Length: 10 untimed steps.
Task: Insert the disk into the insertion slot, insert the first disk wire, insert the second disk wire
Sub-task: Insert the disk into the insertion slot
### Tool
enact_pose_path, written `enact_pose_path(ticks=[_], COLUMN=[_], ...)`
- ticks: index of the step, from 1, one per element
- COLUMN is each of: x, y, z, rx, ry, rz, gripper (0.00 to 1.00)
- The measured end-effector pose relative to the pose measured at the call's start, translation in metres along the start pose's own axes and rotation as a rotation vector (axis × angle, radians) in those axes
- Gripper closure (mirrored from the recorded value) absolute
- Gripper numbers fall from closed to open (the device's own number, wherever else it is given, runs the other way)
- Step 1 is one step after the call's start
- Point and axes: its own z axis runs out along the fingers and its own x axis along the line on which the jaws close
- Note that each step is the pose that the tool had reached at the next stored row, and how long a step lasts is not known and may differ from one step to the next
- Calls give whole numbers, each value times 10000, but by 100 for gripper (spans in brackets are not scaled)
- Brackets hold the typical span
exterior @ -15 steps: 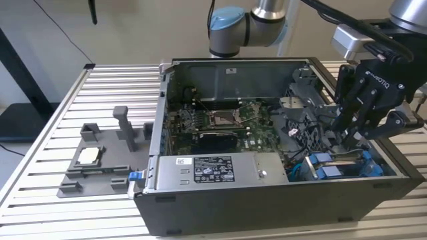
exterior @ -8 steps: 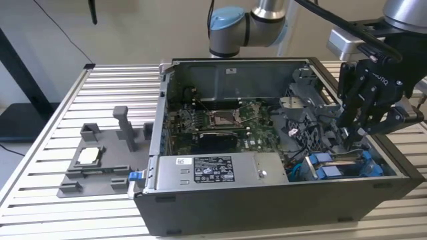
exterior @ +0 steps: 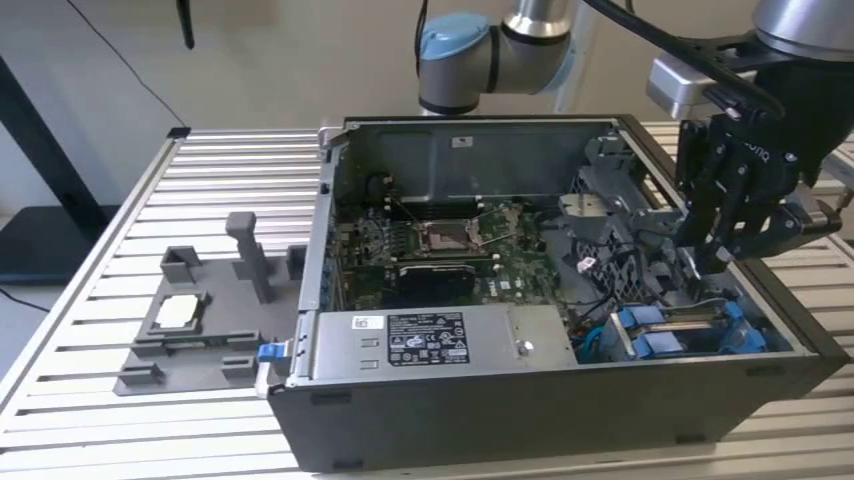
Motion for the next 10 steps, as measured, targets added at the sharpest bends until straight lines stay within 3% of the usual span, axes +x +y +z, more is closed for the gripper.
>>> enact_pose_path(ticks=[1,4,6,10], x=[-2,-9,-19,-51], y=[1,1,2,0], z=[3,13,21,40], rx=[80,411,570,598], ry=[1,5,7,79], rz=[1,-13,-22,-90], gripper=[60,60,60,60])
